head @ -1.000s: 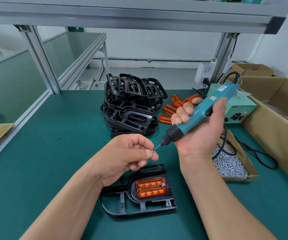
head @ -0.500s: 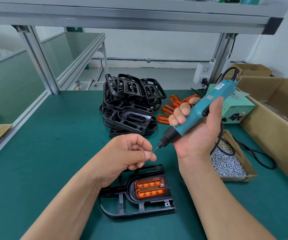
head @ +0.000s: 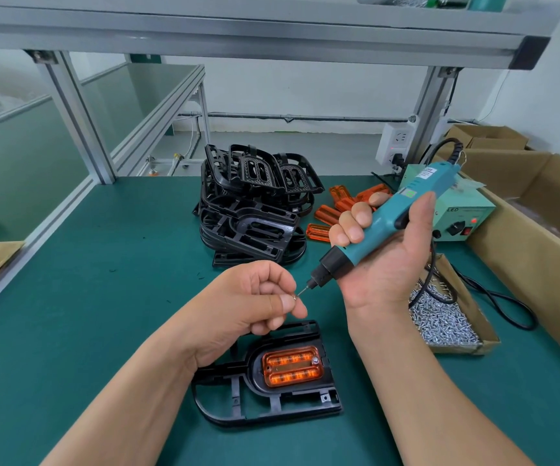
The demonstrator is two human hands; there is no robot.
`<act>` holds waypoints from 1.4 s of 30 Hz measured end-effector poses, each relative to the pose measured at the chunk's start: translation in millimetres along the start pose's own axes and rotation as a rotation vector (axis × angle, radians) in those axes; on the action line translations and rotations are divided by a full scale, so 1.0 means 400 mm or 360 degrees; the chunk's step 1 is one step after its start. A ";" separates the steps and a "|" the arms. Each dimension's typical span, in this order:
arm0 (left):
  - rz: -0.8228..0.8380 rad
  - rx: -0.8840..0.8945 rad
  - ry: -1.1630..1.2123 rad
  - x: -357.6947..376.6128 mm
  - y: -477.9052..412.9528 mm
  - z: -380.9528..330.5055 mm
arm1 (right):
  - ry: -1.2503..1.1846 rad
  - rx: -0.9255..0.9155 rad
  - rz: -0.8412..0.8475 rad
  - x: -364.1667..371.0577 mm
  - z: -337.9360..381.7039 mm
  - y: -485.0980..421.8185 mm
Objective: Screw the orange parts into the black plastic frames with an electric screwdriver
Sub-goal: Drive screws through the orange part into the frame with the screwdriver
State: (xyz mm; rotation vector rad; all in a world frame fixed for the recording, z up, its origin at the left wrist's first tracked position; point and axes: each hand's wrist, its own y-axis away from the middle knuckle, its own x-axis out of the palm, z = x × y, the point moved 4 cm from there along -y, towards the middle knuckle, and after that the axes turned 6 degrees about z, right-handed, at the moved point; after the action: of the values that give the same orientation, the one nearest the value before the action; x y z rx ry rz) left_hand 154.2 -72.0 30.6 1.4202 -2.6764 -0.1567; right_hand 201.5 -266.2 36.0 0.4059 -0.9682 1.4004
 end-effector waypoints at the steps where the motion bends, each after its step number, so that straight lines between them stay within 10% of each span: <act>1: 0.0009 0.0001 0.0000 0.001 0.000 -0.001 | -0.0006 0.0003 0.0009 0.007 0.002 0.004; 24: -0.0048 -0.0080 -0.0203 -0.026 0.007 -0.003 | -0.0223 0.0117 -0.0045 0.049 -0.005 0.024; 29: -0.0308 -0.0045 -0.0739 -0.084 0.021 -0.010 | -0.0153 0.0221 0.0175 0.076 -0.023 0.051; 42: 0.0043 -0.0248 -0.1124 -0.041 0.026 -0.015 | -0.0024 0.0519 0.0649 0.146 -0.077 0.127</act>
State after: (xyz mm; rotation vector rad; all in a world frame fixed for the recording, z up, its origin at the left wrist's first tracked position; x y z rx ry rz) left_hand 155.7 -53.0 37.1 1.4803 -3.0988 -1.0131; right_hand 157.0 -196.6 47.8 0.4776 -0.8651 1.9410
